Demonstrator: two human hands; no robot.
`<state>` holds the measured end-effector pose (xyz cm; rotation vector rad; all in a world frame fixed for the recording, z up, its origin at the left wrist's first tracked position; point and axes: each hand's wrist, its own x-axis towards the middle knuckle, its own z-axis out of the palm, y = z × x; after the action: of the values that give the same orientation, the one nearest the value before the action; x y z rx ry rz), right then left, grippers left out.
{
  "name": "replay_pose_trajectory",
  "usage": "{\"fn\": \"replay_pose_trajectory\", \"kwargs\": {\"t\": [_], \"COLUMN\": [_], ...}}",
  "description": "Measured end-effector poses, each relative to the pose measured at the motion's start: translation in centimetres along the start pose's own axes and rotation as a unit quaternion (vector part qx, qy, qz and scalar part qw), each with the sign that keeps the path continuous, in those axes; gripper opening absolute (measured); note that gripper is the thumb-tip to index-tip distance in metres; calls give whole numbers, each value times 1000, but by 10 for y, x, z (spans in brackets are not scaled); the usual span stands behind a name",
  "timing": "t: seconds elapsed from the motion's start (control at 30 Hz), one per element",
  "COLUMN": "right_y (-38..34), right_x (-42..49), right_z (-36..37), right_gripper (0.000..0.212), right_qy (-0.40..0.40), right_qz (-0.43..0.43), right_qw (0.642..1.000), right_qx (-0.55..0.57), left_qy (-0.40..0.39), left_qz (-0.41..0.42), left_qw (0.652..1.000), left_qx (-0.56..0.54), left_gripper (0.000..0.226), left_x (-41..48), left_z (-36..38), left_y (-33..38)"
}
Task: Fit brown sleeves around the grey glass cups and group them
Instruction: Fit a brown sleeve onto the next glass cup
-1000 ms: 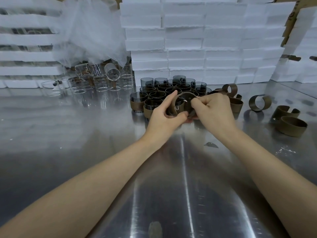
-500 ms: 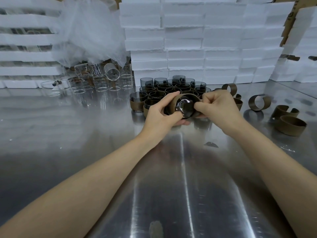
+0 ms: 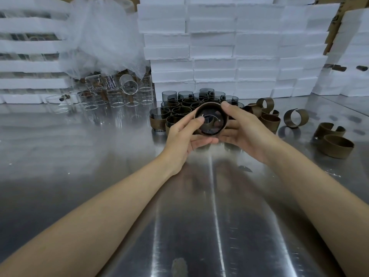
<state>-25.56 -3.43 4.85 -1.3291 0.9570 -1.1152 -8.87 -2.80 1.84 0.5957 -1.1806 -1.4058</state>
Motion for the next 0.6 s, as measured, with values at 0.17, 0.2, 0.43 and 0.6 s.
{"fn": "replay_pose_trajectory", "kwargs": {"t": [0.17, 0.2, 0.43, 0.6], "right_y": [6, 7, 9, 12], "right_x": [0, -1, -1, 1], "right_z": [12, 13, 15, 18], "right_gripper": [49, 49, 44, 37], "right_qy": [44, 41, 32, 29], "right_qz": [1, 6, 52, 76], "right_qw": [999, 999, 988, 969], "right_qx": [27, 33, 140, 232], "left_qy": [1, -3, -9, 0], "left_qz": [-83, -94, -122, -140], "left_qw": [994, 993, 990, 983], "left_qx": [-65, -66, -70, -118], "left_gripper": [38, 41, 33, 43], "left_x": [1, 1, 3, 7], "left_z": [3, 2, 1, -1], "left_y": [3, 3, 0, 1]}}
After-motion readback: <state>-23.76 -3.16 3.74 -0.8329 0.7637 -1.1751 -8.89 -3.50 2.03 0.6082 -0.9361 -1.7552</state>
